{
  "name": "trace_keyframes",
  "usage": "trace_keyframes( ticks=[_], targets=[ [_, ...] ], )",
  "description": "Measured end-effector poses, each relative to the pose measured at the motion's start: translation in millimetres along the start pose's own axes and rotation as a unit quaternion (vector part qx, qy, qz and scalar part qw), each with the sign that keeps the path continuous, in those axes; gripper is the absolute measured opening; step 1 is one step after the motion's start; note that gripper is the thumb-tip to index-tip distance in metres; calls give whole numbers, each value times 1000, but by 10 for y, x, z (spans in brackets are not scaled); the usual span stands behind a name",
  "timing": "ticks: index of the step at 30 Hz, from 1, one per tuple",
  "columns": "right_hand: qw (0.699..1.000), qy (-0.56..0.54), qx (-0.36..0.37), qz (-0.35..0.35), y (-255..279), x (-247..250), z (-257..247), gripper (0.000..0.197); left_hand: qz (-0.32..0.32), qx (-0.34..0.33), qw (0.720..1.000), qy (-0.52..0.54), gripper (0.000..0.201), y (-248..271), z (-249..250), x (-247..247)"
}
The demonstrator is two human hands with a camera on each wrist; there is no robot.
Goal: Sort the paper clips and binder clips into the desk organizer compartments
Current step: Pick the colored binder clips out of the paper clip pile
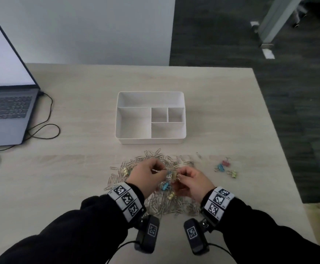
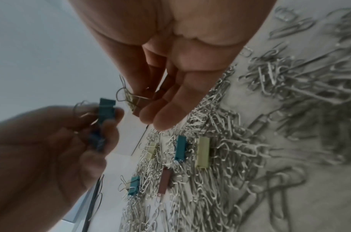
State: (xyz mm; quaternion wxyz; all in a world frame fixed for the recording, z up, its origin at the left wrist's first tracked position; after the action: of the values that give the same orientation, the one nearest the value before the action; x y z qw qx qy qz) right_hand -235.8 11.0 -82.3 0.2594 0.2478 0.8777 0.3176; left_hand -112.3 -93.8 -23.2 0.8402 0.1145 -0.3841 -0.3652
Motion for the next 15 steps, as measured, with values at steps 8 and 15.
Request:
trace_keyframes(
  ticks=[8,15],
  targets=[
    [997,-44,-24,56,146,443,7,27,-11,-23,998,-55,2,-93,445,-505],
    [984,-80,-13,161,320,1227,-19,16,-112,-44,992,-21,16,-248,781,-1349]
  ],
)
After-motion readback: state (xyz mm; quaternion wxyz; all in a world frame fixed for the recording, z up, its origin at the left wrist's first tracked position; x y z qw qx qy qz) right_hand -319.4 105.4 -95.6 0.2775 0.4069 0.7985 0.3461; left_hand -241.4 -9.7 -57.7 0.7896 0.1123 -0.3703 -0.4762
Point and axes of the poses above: each hand's wrist, its own y-axis away from the middle knuckle, its own x-axis out of the back of the hand, z = x × y, the point moved 8 cm from there along -y, towards the middle knuckle, and after that the axes turned 12 degrees about -y, right-handed, at the moved point
